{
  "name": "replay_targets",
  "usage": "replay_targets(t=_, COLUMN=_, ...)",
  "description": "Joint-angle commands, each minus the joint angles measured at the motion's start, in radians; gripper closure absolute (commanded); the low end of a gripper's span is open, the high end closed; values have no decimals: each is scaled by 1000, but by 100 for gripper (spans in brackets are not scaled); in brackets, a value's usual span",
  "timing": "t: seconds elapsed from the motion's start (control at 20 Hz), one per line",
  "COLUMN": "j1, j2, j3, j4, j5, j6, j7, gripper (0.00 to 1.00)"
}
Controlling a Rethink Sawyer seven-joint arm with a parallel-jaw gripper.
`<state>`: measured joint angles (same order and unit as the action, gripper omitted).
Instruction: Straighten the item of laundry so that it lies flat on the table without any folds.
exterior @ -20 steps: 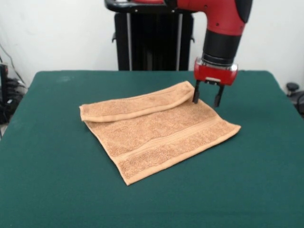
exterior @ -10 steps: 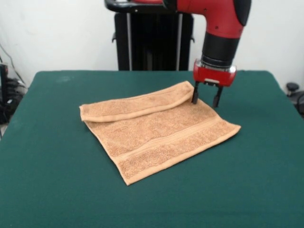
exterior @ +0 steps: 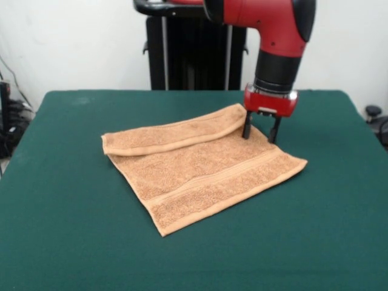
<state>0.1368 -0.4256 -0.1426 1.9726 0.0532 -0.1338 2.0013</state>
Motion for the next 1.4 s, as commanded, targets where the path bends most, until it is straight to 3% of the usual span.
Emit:
replay_targets(t=0.05, j1=-12, j2=96, j3=62, j4=29, j5=-5, j6=-66, j7=182, gripper=0)
replay_targets(t=0.35, j1=-27, j2=80, j3=61, j4=49, j5=-24, j6=-68, j7=169, gripper=0)
replay_targets(t=0.8, j1=-67, j2=-50, j3=58, j4=169, j5=-94, j6=-17, j7=153, gripper=0)
replay_targets(t=1.4, j1=-92, j2=-31, j3=60, j4=183, j5=-140, j6=-60, j7=155, gripper=0)
